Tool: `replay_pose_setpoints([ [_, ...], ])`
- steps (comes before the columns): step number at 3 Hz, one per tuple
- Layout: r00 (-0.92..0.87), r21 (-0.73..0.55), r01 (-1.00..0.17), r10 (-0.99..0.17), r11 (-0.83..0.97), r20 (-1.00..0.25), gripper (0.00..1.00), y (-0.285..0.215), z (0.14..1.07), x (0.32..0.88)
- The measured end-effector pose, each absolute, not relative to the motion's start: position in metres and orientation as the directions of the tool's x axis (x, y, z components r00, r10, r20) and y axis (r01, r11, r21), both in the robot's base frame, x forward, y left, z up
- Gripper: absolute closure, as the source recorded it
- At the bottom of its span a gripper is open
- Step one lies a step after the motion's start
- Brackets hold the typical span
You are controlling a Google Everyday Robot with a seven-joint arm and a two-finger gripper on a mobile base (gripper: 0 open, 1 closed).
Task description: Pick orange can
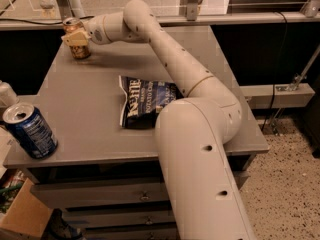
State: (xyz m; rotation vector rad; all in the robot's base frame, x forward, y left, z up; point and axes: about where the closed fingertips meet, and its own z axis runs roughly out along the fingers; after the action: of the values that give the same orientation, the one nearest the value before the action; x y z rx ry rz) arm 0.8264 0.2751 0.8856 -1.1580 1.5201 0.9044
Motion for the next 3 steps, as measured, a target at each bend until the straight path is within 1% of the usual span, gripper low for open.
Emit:
replay_pose_setpoints([
  [1,-0.049,-0.017,-0.963,-0.238,0.269,-0.97,0.87,0.263,0.893,0.822],
  [2,-0.008,-0.056,-0.964,-0.236,0.261,-0.972,1.0,0.248,0.913,0.811],
  [3,0.041,-0.109,-0.957,-0.247,0.268,-0.968,1.0,0.214,0.933,0.785],
])
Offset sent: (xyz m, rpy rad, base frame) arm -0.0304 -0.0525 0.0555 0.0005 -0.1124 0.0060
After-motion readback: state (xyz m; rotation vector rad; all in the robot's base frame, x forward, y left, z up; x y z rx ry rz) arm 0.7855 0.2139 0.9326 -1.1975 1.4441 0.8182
